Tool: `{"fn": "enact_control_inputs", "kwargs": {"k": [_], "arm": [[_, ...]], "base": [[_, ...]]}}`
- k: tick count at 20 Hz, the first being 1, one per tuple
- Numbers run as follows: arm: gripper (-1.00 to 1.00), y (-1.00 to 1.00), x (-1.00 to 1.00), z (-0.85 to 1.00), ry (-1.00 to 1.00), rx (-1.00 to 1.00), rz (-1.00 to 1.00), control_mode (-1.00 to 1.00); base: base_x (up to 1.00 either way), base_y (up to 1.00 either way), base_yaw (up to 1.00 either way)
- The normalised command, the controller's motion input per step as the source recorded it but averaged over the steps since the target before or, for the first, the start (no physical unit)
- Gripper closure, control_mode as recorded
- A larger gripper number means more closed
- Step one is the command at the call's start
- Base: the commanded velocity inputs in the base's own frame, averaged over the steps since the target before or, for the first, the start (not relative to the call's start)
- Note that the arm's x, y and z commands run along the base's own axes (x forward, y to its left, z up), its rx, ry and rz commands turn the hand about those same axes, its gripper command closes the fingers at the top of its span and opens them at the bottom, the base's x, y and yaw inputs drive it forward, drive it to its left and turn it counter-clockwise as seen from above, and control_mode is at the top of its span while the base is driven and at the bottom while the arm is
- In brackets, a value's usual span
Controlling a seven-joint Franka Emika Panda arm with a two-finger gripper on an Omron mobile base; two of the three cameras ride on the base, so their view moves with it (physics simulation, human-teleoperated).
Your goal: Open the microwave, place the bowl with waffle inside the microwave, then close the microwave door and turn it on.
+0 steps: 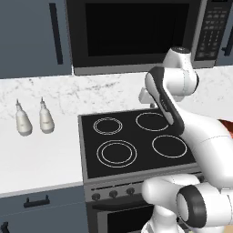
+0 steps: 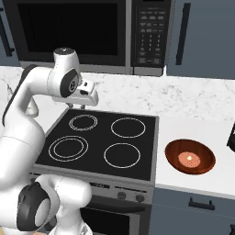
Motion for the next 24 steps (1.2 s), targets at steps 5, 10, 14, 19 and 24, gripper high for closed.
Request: {"fn": "enact_control_inputs", "kwargs": {"k": [5,10,14,19,24], "arm": [[-1.00,-0.29,-0.19,0.16,-0.11,0.16,0.00,-1.00],[-1.00,-0.70,-0.29,0.46,-0.33,0.17,0.00,-1.00],[-1.00,-0.79,-0.11,0.40,-0.42,0.05,-0.07,-1.00],[-1.00,-0.68,0.00,0.43,-0.38,0.02,-0.09,-1.00],[-1.00,-0.24,0.00,0.54,-0.26,0.01,-0.08,-1.00]], "base": [[0.00,0.00,0.00],[0.00,0.00,0.00],[0.00,0.00,0.00],[0.00,0.00,0.00],[0.00,0.00,0.00]]}}
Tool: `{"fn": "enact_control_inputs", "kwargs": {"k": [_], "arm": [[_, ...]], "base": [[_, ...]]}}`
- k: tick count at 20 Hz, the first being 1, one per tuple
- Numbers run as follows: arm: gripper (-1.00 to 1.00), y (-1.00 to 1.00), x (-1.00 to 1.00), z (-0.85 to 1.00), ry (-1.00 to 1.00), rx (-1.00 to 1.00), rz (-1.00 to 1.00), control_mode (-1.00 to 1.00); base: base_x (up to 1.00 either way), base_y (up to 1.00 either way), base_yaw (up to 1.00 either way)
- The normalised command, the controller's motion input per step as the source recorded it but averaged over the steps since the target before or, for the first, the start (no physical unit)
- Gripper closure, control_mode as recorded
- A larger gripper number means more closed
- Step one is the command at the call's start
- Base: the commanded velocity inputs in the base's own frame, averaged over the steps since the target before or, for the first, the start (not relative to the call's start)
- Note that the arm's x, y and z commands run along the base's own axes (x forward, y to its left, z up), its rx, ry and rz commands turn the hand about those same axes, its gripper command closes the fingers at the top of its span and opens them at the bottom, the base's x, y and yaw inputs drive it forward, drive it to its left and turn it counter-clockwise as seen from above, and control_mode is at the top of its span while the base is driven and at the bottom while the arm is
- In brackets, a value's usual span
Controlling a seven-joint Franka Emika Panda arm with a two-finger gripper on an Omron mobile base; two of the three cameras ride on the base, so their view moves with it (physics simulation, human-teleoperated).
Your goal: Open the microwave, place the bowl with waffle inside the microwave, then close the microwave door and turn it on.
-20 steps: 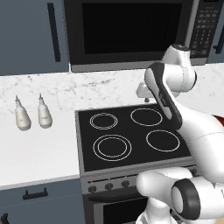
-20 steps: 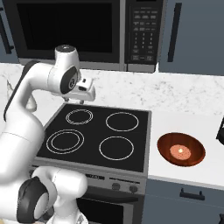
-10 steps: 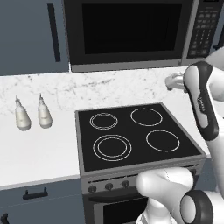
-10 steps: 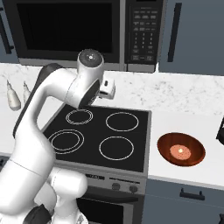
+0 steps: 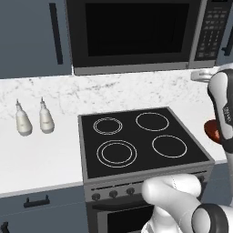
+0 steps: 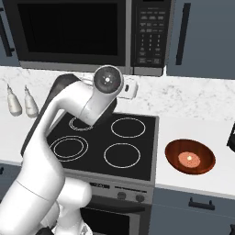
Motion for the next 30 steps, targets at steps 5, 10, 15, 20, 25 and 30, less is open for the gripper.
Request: {"fn": "enact_control_inputs", "kwargs": {"k": [5,10,15,20,25,30], "arm": [[-1.00,-0.01,0.13,0.52,-0.04,-0.02,-0.12,-1.00],[-1.00,-0.04,0.27,0.30,0.00,-0.04,-0.09,-1.00],[-1.00,-0.02,0.44,0.05,0.01,0.00,-0.05,-1.00],[-1.00,-0.06,0.61,0.00,0.09,0.00,0.00,-1.00],[-1.00,-0.33,0.44,0.07,0.11,0.00,0.00,-1.00],[-1.00,-0.16,0.36,0.01,0.02,0.00,-0.01,-1.00]], "base": [[0.00,0.00,0.00],[0.00,0.00,0.00],[0.00,0.00,0.00],[0.00,0.00,0.00],[0.00,0.00,0.00],[0.00,0.00,0.00]]}}
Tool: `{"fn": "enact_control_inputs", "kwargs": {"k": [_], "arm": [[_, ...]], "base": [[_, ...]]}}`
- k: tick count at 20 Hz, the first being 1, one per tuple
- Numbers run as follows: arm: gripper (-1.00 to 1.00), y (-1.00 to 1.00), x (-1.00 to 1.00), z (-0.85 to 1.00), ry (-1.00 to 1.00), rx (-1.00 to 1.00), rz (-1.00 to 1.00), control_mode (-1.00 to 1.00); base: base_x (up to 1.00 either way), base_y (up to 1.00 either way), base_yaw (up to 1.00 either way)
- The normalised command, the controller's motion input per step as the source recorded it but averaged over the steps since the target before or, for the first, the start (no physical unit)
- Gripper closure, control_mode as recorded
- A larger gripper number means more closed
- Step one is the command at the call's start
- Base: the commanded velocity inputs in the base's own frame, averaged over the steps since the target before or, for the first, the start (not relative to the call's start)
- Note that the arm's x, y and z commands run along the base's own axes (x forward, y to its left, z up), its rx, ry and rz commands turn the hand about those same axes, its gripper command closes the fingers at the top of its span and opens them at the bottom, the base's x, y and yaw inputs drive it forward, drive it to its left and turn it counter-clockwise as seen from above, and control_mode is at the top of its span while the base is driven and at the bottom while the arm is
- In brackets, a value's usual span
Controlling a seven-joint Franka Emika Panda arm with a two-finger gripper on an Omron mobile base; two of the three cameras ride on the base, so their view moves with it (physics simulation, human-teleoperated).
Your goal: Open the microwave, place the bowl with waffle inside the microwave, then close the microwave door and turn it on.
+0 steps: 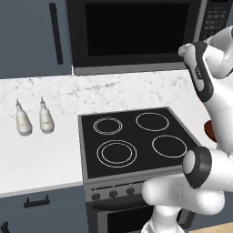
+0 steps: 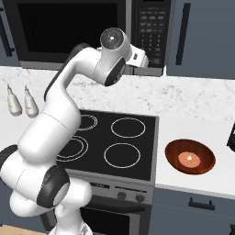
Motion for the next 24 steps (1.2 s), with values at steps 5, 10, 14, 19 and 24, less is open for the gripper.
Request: {"fn": "enact_control_inputs", "kwargs": {"k": [5,10,14,19,24], "arm": [[-1.00,0.00,0.56,0.00,-0.02,0.00,-0.01,-1.00],[-1.00,-0.01,0.59,-0.11,-0.10,0.00,0.00,-1.00],[-1.00,0.21,0.55,-0.48,-0.24,-0.03,0.00,-1.00],[-1.00,0.70,0.31,-0.96,-0.55,-0.07,0.00,-1.00],[1.00,0.96,0.68,-0.91,-0.47,-0.08,-0.04,-1.00]], "base": [[0.00,0.00,0.00],[0.00,0.00,0.00],[0.00,0.00,0.00],[0.00,0.00,0.00],[0.00,0.00,0.00]]}}
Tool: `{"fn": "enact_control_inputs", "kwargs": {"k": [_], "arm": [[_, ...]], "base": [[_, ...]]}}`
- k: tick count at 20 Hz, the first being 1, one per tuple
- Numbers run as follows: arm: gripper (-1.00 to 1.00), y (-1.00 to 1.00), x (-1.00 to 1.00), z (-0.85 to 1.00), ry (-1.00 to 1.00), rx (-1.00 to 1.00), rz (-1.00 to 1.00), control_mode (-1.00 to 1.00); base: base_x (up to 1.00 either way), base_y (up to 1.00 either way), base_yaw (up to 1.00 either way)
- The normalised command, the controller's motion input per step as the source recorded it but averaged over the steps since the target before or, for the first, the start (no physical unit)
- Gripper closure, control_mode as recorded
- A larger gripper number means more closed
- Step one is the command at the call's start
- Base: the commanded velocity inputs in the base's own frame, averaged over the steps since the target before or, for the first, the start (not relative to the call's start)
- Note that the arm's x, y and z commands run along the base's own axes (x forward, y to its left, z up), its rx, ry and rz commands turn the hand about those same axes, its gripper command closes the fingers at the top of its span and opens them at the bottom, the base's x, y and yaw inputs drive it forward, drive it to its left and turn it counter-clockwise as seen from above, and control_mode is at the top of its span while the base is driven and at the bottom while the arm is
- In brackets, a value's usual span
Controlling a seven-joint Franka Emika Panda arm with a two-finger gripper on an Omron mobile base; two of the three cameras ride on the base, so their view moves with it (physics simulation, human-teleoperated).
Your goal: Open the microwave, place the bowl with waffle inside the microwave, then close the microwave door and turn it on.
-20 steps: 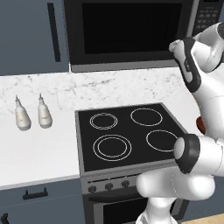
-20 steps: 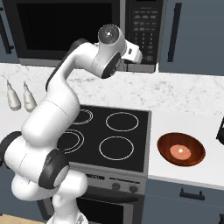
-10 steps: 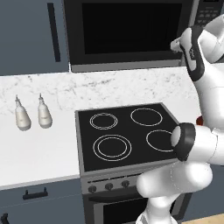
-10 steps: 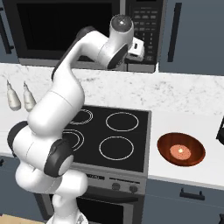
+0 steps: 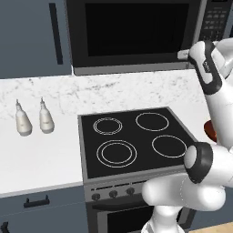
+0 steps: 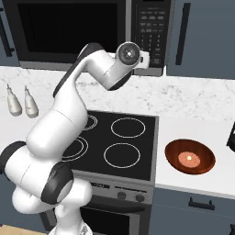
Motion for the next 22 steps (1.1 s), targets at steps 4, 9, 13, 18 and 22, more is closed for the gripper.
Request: {"fn": "enact_control_inputs", "kwargs": {"k": [4,9,13,18,22], "arm": [[1.00,0.83,1.00,-0.42,-0.09,-0.06,-0.04,-1.00],[1.00,0.38,1.00,-0.08,0.00,0.00,0.00,-1.00],[1.00,0.57,0.72,0.00,0.01,0.00,0.00,-1.00],[1.00,1.00,-0.01,0.00,0.01,-0.10,0.00,-1.00],[1.00,1.00,-0.14,0.09,0.16,-0.20,0.01,-1.00]], "base": [[0.00,0.00,0.00],[0.00,0.00,0.00],[0.00,0.00,0.00],[0.00,0.00,0.00],[0.00,0.00,0.00]]}}
